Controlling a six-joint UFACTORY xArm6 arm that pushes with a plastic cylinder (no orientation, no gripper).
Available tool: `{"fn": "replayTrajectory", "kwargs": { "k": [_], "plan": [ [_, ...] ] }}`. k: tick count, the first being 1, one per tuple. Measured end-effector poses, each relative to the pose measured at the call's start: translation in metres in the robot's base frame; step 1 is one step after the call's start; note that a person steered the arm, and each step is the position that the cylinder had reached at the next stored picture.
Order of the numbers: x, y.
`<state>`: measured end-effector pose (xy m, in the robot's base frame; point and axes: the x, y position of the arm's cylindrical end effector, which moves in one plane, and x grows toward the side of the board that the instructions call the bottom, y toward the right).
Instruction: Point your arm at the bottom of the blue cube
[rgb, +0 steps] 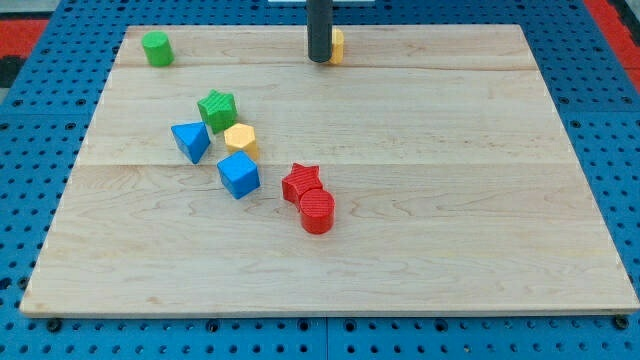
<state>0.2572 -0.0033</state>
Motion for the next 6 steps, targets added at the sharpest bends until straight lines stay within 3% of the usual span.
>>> {"fn": "replayTrajectory", "kwargs": {
  "k": [3, 6],
  "plan": [
    [0.011, -0.015],
    [0.074, -0.027]
  ]
}}
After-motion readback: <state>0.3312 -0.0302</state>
